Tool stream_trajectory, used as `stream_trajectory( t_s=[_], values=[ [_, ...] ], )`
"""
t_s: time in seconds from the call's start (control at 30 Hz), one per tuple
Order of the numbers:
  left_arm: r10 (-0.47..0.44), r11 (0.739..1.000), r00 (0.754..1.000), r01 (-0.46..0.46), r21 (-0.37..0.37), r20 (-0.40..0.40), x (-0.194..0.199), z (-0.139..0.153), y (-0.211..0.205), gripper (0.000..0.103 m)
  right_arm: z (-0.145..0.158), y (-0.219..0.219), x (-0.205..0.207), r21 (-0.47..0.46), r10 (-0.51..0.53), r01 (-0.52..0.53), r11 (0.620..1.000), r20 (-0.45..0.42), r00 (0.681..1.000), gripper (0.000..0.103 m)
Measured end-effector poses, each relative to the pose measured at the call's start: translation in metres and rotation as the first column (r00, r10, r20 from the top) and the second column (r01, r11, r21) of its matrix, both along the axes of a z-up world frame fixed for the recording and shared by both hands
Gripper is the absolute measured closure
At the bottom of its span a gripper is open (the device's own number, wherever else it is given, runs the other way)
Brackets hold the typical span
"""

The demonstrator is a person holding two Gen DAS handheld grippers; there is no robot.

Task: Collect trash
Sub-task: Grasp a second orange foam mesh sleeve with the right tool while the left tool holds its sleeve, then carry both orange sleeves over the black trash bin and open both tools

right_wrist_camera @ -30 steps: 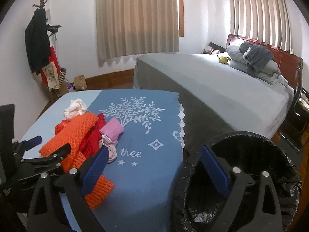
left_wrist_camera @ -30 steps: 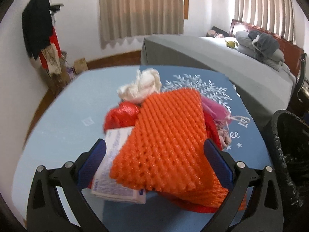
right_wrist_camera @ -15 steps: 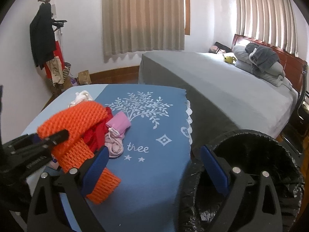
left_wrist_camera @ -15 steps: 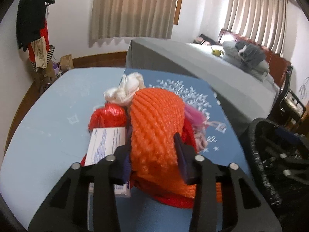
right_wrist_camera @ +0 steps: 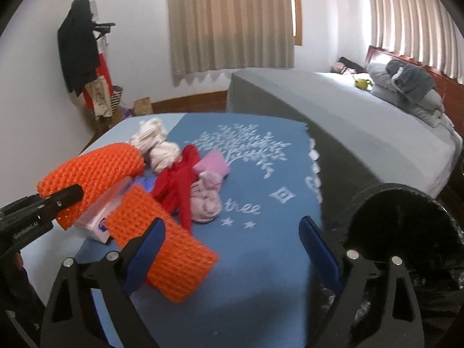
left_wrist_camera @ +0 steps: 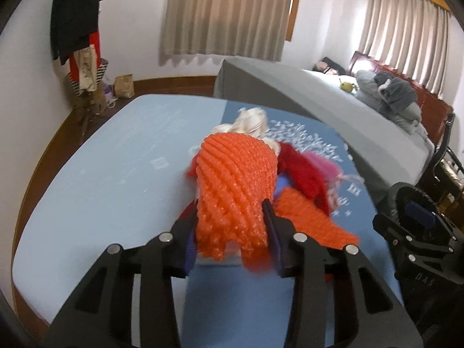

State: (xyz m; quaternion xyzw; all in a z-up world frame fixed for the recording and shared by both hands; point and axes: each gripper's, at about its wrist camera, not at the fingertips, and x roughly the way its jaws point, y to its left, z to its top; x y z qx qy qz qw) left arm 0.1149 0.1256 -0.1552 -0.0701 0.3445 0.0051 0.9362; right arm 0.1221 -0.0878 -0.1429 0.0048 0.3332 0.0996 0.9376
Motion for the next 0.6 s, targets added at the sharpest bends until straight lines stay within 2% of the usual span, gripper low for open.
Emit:
stream_trajectory(
  t_s=[0.13, 0.27, 0.3, 0.4, 0.47, 0.5, 0.6],
  values=[
    [0.010, 1.000, 1.000, -0.009, 0.015, -0.020, -0.006, -0.009, 0.011, 0.071, -0.009, 0.014, 0.004, 0.004, 0.029, -0.029, 1.000, -0.019, 0.999, 0.015],
    [0.015, 1.000, 1.000, -0.015, 0.010, -0.027, -0.009, -0.012, 0.015, 0.074, -0.026, 0.029, 0.013, -0.004, 0.077, -0.077, 0.997, -0.076, 0.994, 0.023],
    [0.013, 1.000, 1.000, -0.013, 0.013, -0.027, -0.010, -0.012, 0.015, 0.074, -0.030, 0.032, 0.014, -0.007, 0.085, -0.086, 0.996, -0.089, 0.992, 0.030],
    [0.010, 1.000, 1.000, -0.009, 0.016, -0.025, -0.013, -0.014, 0.015, 0.074, -0.042, 0.039, 0.018, 0.043, 0.164, -0.159, 0.986, -0.150, 0.975, 0.061],
    [0.011, 1.000, 1.000, -0.011, 0.016, -0.025, -0.014, -0.015, 0.014, 0.074, -0.041, 0.040, 0.016, 0.059, 0.187, -0.180, 0.982, -0.149, 0.971, 0.070],
    [0.012, 1.000, 1.000, -0.012, 0.016, -0.023, -0.015, -0.014, 0.013, 0.074, -0.039, 0.040, 0.014, 0.060, 0.203, -0.196, 0.979, -0.138, 0.969, 0.079],
    [0.013, 1.000, 1.000, -0.013, 0.018, -0.018, -0.015, -0.012, 0.011, 0.075, -0.032, 0.037, 0.010, 0.069, 0.216, -0.209, 0.976, -0.122, 0.969, 0.086]
  ],
)
